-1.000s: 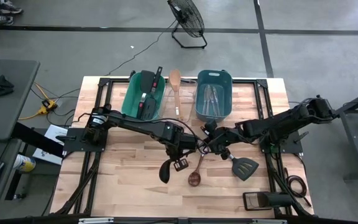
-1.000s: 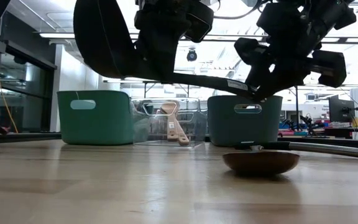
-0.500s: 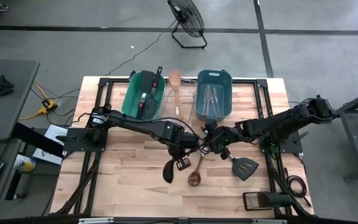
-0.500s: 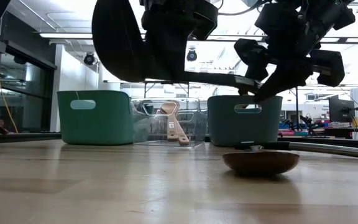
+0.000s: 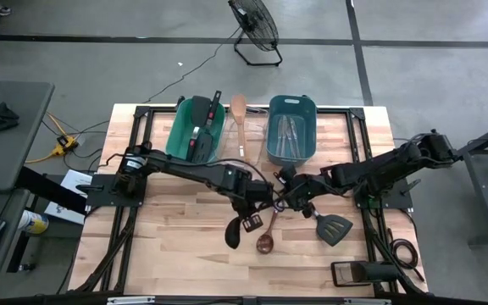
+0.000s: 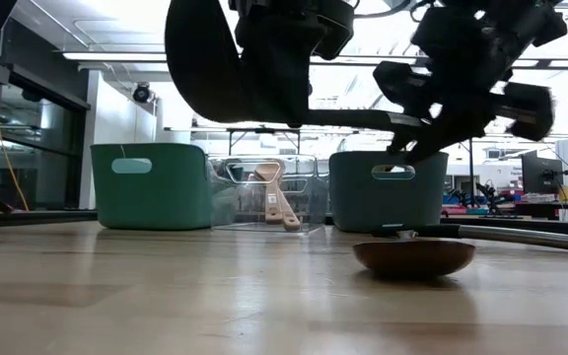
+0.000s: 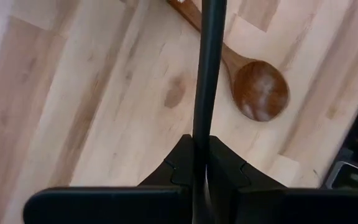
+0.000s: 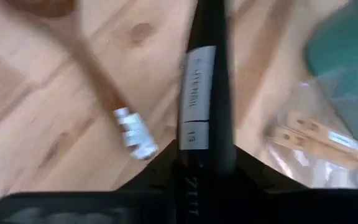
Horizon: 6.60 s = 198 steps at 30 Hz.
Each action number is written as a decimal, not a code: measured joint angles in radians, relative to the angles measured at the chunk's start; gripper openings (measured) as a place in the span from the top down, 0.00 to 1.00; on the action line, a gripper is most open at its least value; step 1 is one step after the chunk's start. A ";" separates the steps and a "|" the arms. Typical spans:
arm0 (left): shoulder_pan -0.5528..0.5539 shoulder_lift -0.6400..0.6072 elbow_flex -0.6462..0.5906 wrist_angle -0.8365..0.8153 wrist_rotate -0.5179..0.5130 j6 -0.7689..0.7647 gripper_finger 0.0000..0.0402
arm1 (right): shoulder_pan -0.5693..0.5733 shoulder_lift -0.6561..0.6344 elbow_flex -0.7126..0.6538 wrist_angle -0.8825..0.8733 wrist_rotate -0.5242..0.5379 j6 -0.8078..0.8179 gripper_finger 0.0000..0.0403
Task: Pick & Place Kitchen Items
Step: Put the black ladle into the transparent bin
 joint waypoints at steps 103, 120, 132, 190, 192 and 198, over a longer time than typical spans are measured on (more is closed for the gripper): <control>0.396 -0.501 -0.621 1.080 -0.244 0.210 0.37 | -0.677 -0.490 0.003 0.139 -0.241 0.679 0.80; 0.513 -0.483 -0.633 1.451 -0.041 0.251 0.37 | -0.557 -0.225 0.001 0.540 -0.208 0.802 0.80; 0.516 -0.483 -0.633 1.472 -0.034 0.200 0.37 | -0.487 -0.100 0.001 0.672 -0.194 0.806 0.80; 0.568 -0.483 -0.633 1.375 -0.086 0.106 0.92 | -0.555 -0.180 0.002 0.415 -0.366 0.865 0.20; 0.590 -0.483 -0.633 1.355 -0.067 0.105 0.92 | -0.566 -0.201 0.002 0.382 -0.386 0.863 0.20; 0.671 -0.484 -0.633 1.253 0.093 0.098 0.92 | -0.615 -0.267 0.002 0.274 -0.406 0.854 0.22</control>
